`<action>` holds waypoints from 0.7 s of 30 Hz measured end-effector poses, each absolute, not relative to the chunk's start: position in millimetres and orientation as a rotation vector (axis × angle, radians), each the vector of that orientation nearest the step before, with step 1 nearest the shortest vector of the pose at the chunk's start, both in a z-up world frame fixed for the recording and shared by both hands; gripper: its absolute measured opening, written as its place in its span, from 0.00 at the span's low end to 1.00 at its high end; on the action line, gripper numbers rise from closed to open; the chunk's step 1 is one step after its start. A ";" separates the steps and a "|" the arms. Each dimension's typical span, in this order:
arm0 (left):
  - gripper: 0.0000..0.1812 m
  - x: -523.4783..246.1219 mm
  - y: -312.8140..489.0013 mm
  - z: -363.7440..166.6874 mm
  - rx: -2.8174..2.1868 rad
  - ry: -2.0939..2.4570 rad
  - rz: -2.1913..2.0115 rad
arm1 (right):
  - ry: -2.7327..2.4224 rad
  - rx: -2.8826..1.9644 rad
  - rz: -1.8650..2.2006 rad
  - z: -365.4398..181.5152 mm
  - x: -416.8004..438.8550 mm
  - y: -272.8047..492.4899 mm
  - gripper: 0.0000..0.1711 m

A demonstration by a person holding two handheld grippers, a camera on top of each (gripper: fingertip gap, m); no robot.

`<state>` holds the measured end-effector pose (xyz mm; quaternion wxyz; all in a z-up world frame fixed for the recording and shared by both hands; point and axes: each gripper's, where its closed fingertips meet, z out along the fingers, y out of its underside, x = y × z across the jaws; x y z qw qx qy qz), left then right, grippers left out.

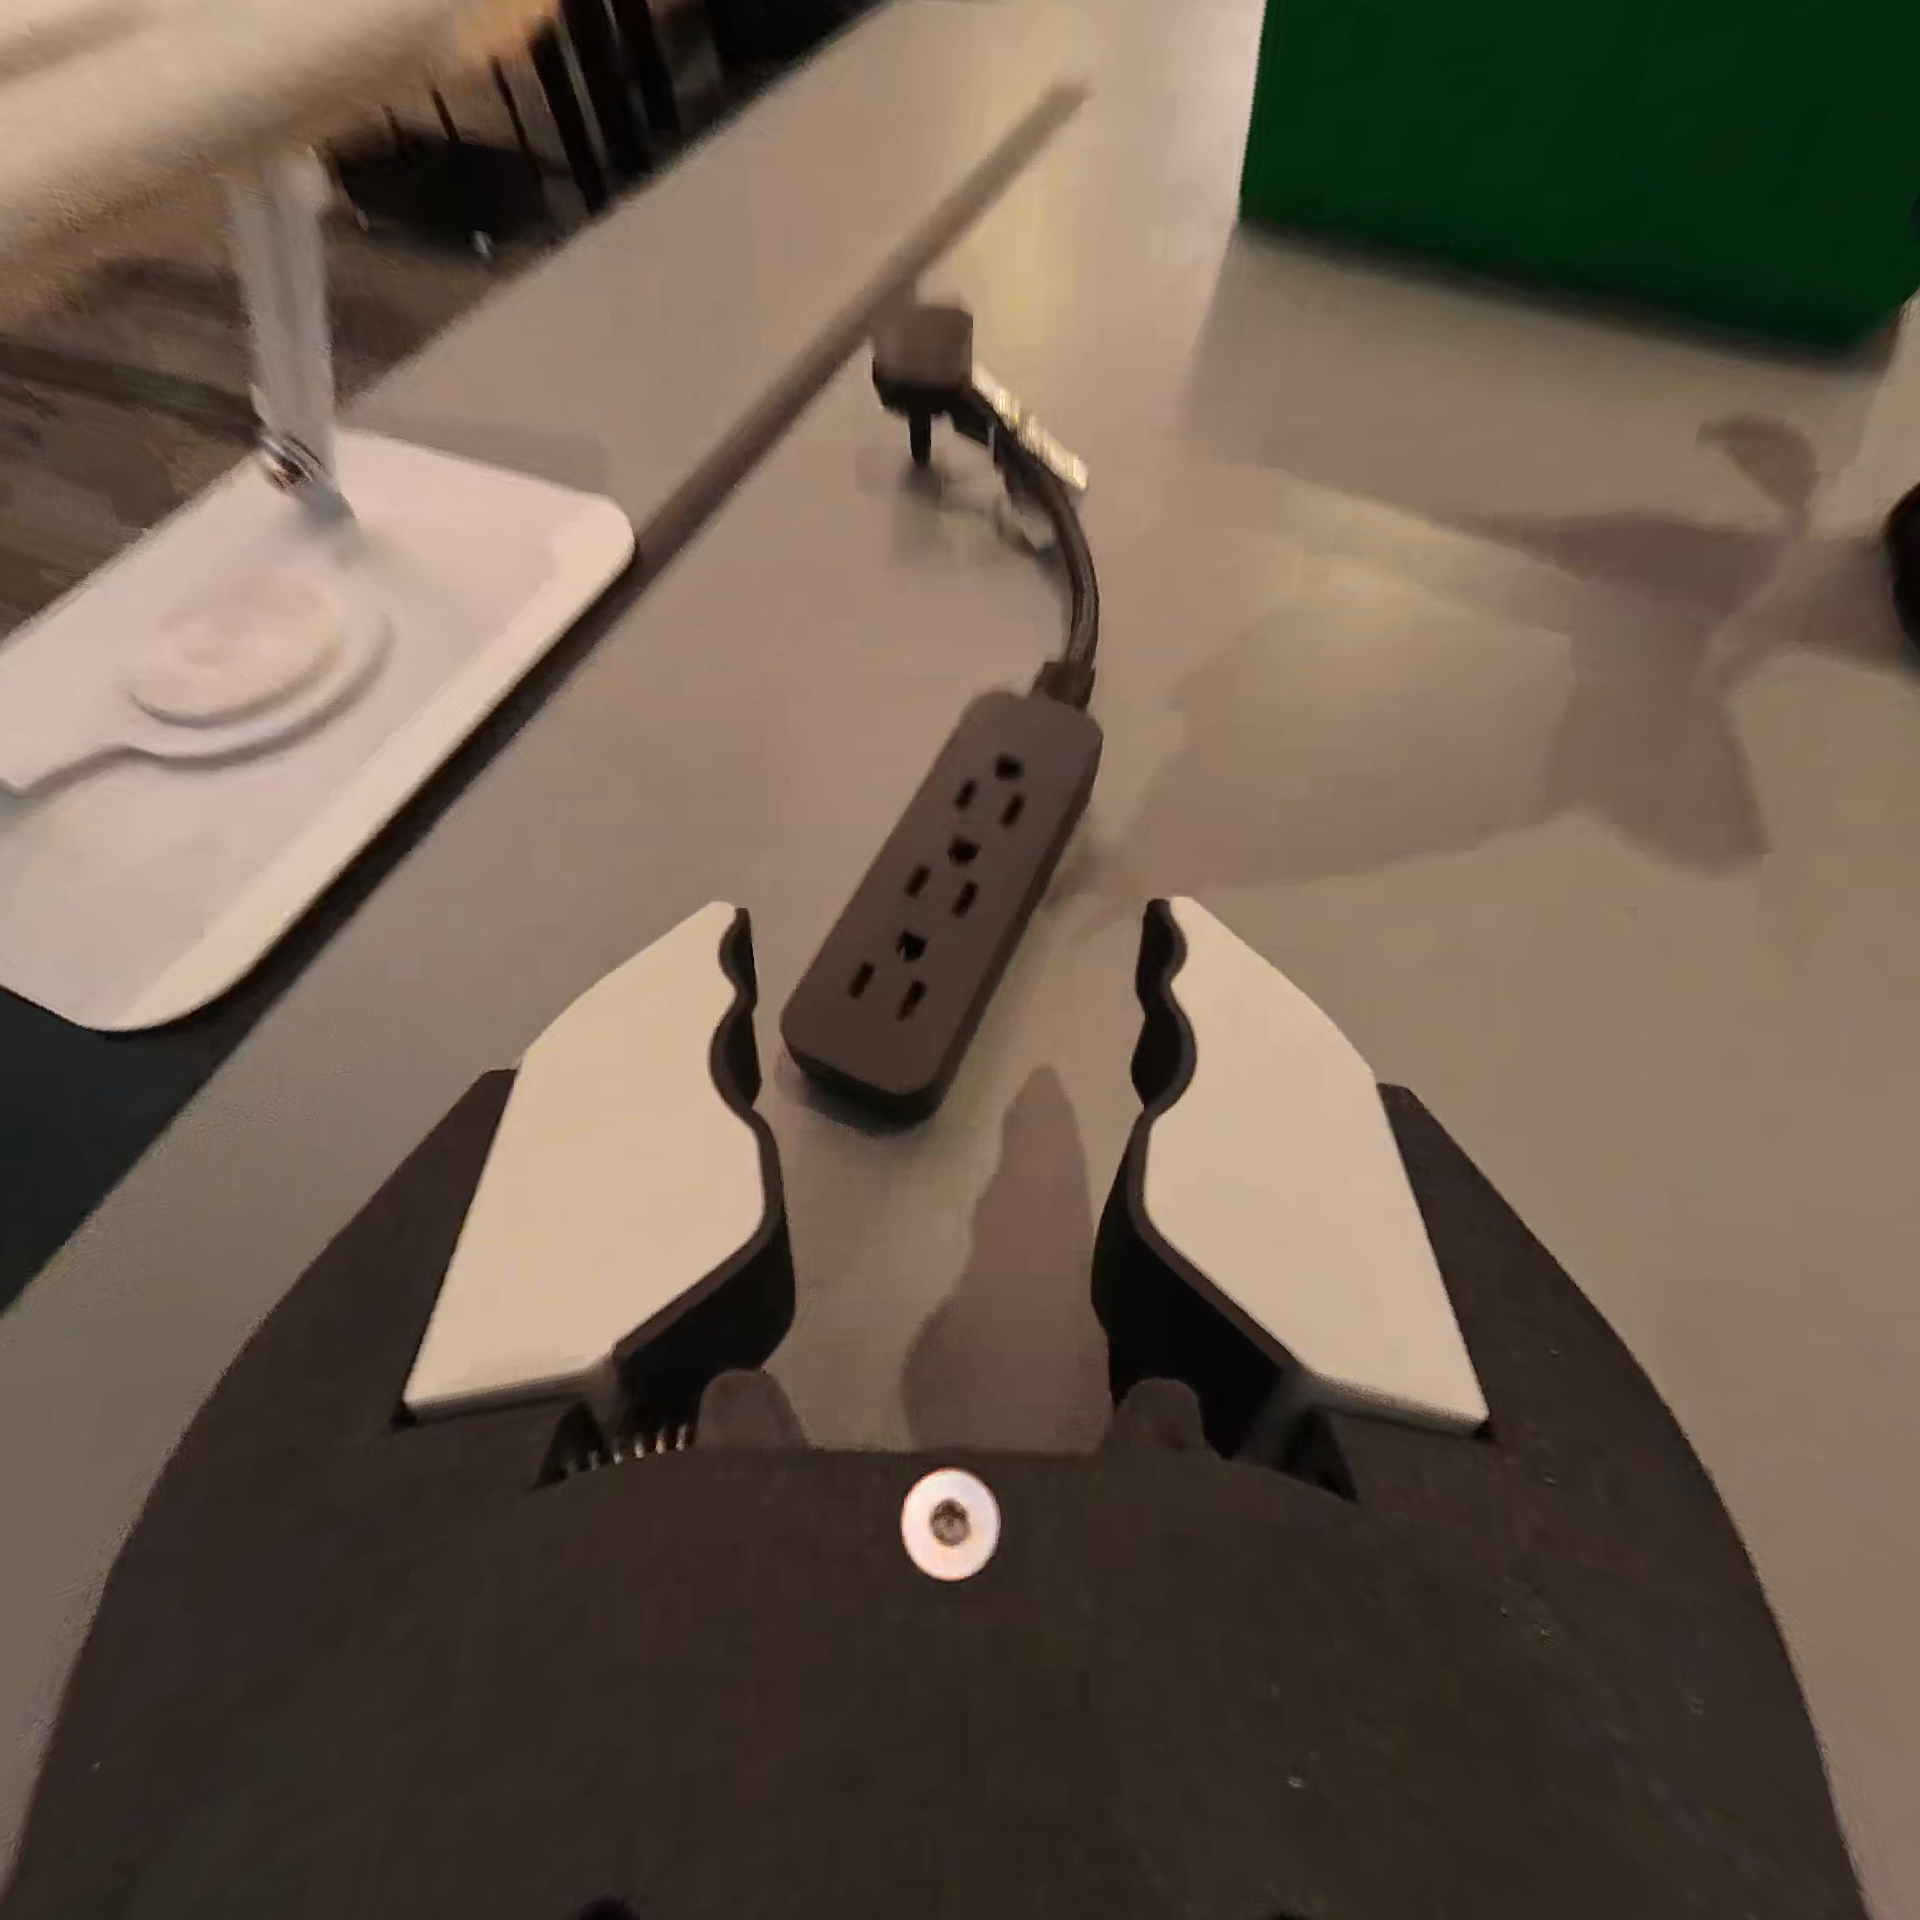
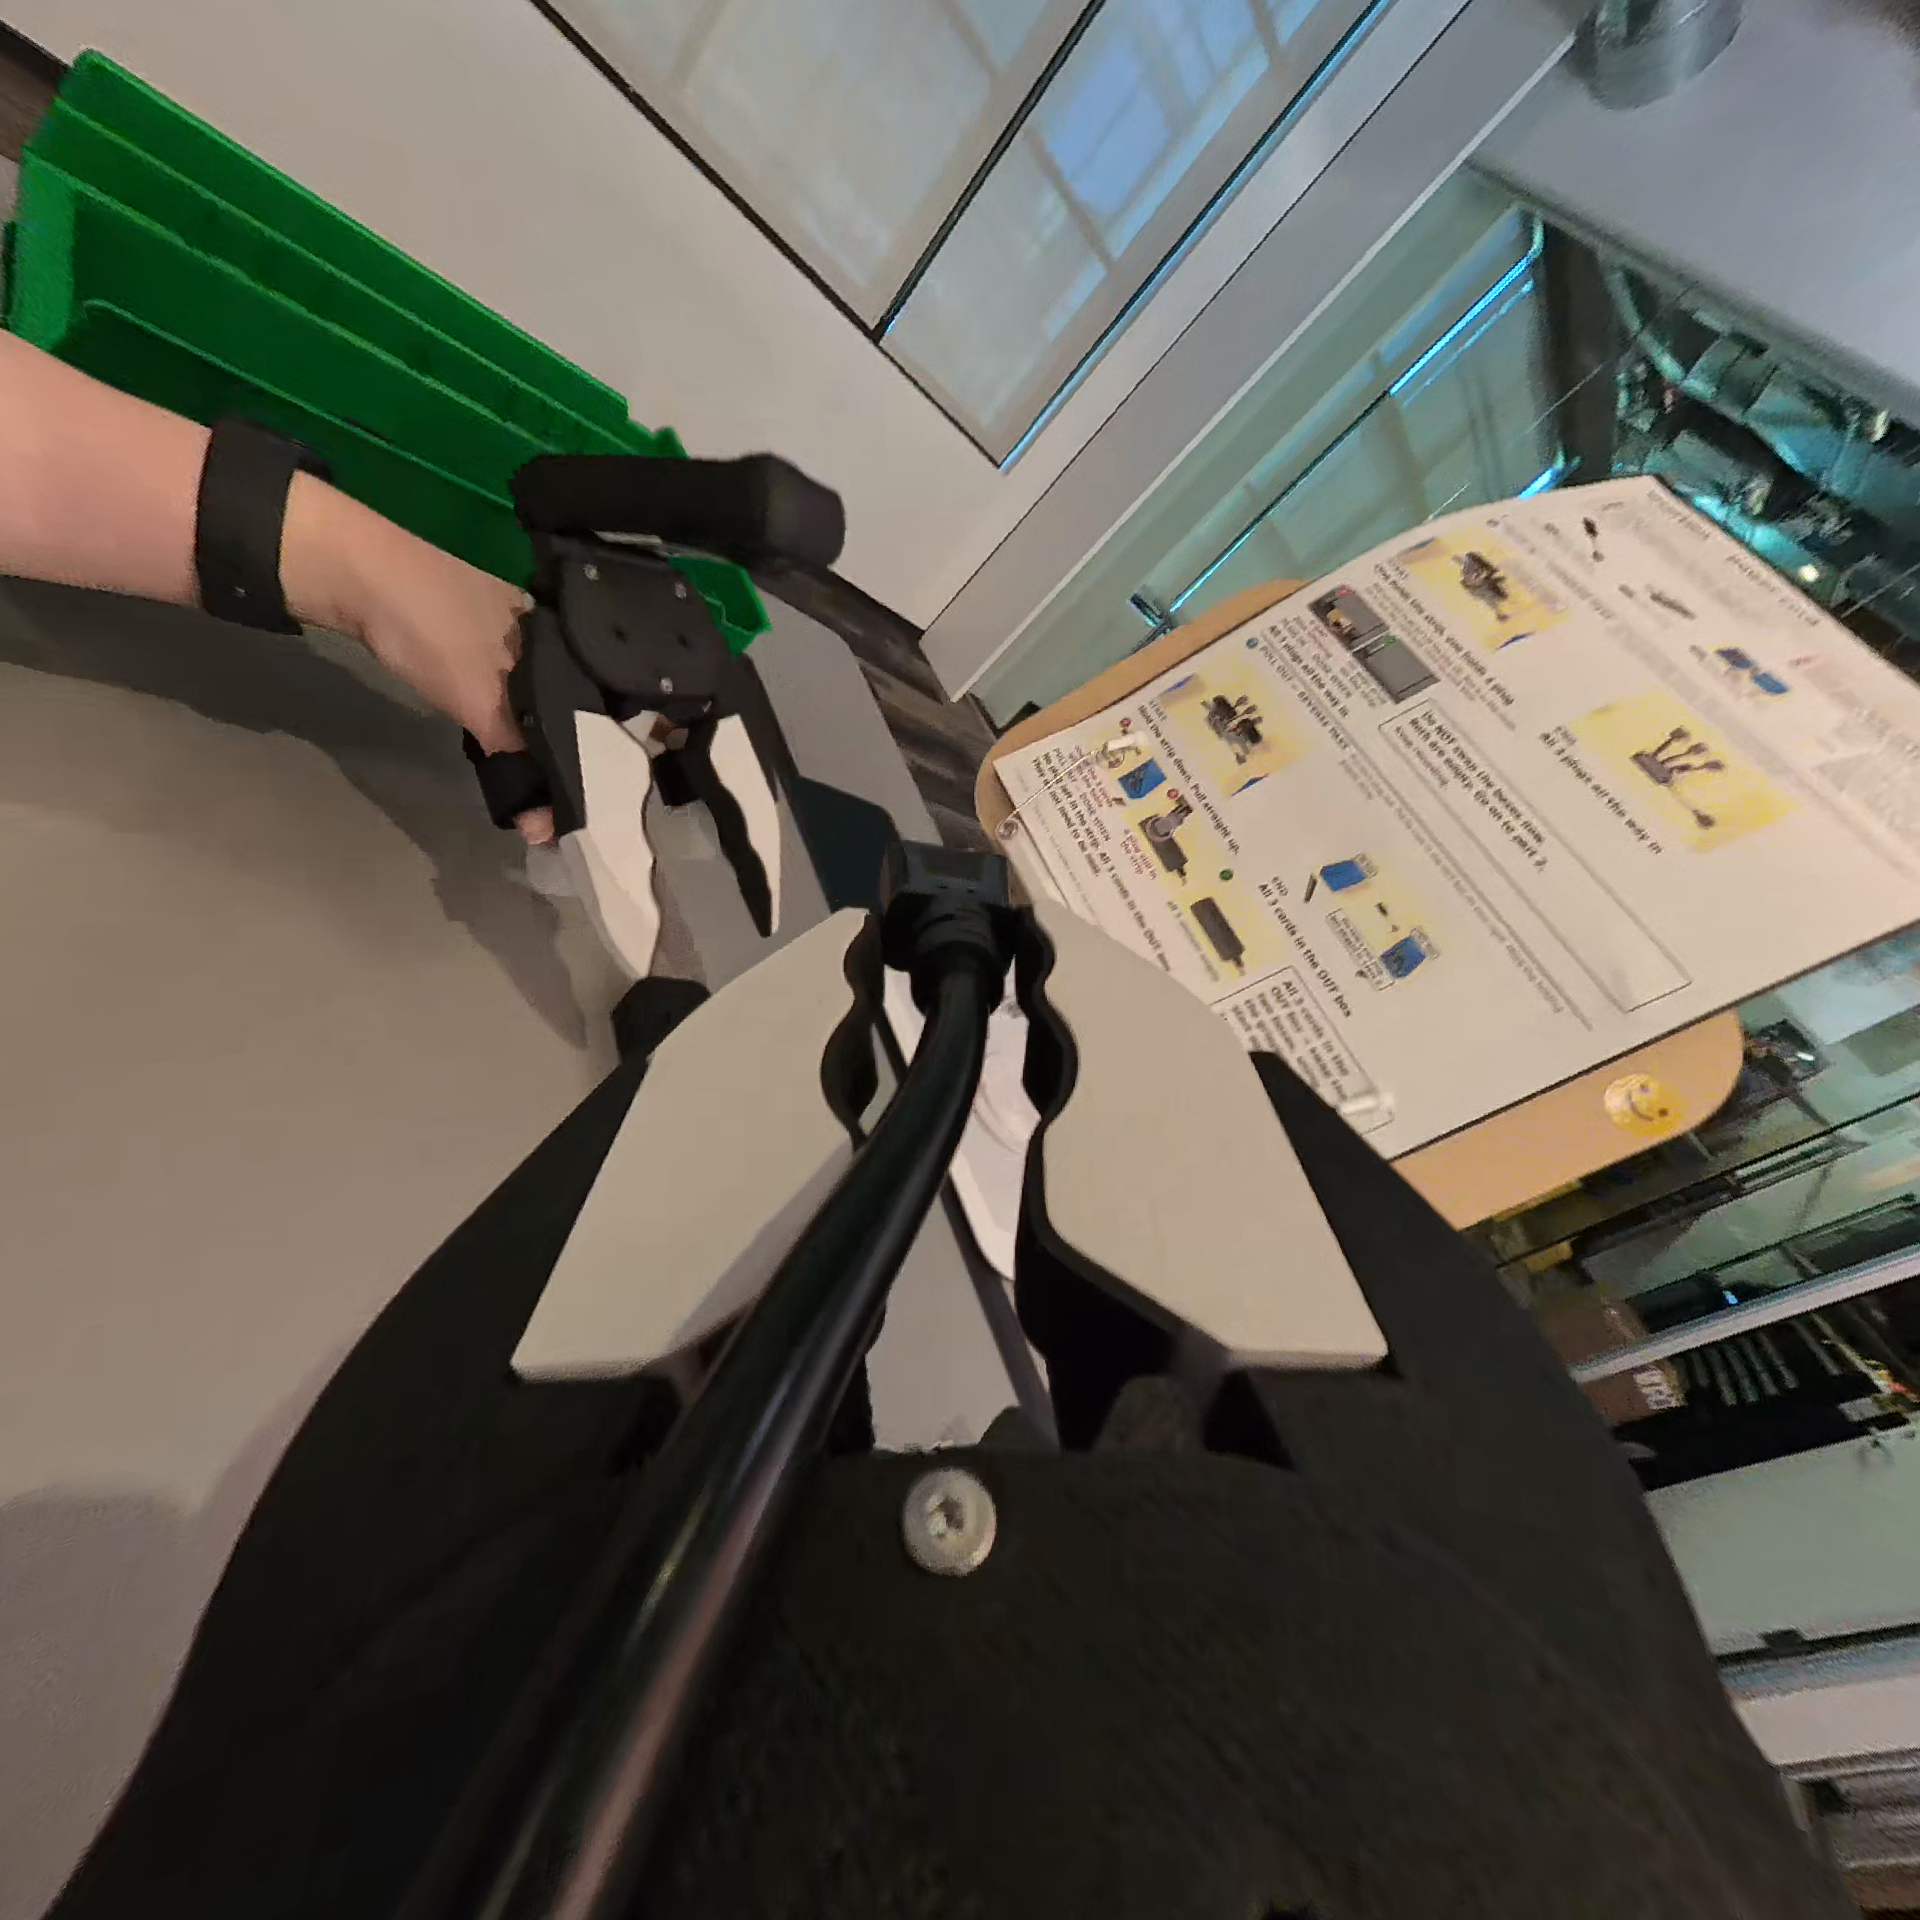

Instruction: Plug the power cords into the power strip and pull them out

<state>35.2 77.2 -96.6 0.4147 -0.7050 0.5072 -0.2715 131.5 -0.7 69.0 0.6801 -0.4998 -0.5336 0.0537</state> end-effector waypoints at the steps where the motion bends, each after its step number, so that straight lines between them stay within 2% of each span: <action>1: 0.39 34.8 78.9 -109.2 -1.802 1.313 -0.644 | -1.202 -1.135 0.128 66.5 133.8 0.8 0.15; 8: 0.42 32.8 93.9 -157.3 -1.973 1.411 -0.607 | -1.249 -1.203 0.152 47.7 135.7 9.5 0.15; 10: 0.39 35.1 97.4 -154.7 -1.958 1.407 -0.623 | -1.274 -1.230 0.154 40.1 135.3 11.5 0.15; 13: 0.27 37.9 96.7 -156.0 -1.939 1.450 -0.624 | -1.311 -1.273 0.170 27.8 134.5 14.3 0.15; 21: 0.25 35.0 63.9 -156.5 -1.867 1.620 -0.689 | -1.416 -1.379 0.202 -0.6 133.8 12.4 0.15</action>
